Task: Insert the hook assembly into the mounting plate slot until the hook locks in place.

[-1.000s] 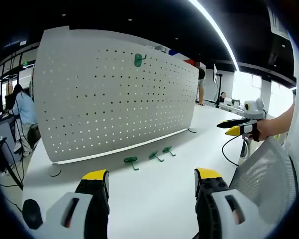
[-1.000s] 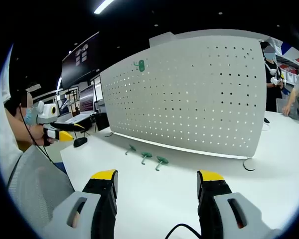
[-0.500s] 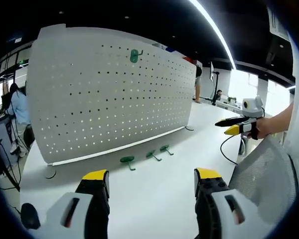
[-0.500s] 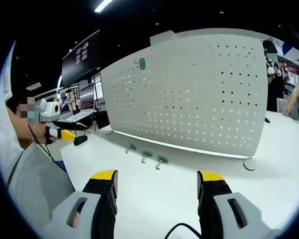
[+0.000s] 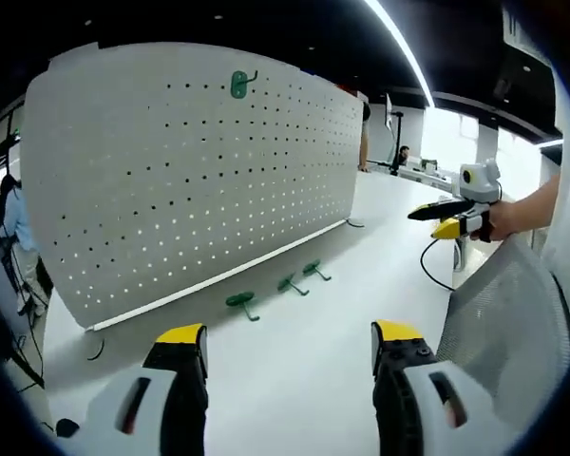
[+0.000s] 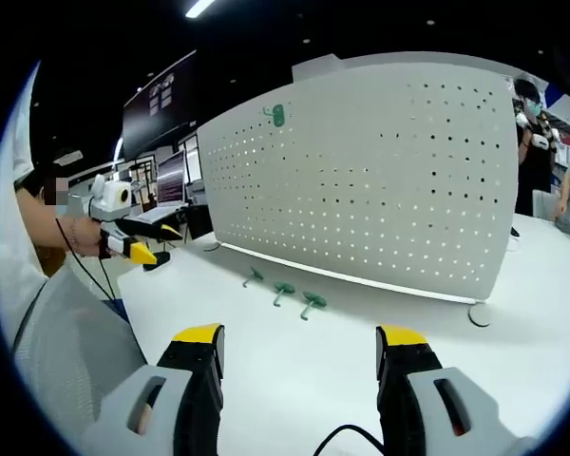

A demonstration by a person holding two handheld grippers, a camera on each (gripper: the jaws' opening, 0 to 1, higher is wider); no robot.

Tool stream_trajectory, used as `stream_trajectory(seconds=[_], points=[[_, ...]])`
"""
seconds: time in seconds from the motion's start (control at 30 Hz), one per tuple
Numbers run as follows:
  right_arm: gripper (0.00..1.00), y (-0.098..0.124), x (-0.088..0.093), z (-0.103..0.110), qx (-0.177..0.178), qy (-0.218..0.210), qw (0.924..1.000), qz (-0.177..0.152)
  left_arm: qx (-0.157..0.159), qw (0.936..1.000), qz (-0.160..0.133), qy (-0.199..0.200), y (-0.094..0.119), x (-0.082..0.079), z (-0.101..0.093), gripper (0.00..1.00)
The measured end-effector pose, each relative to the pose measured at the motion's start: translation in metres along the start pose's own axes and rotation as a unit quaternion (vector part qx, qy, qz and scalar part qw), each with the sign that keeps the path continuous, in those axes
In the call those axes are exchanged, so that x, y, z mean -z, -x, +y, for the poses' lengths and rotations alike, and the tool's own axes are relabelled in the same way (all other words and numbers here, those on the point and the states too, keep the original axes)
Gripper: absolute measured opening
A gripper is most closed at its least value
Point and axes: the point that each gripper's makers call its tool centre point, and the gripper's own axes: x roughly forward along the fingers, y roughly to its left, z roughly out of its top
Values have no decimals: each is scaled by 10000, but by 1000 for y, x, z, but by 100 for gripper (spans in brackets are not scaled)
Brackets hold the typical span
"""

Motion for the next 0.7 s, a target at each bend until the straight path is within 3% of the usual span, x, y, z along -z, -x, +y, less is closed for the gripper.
stream_trajectory(seconds=[0.7], points=[[64,-3,4,6,-133,192,9995,201,552,9946,603,-644,-32,-5,14,71]])
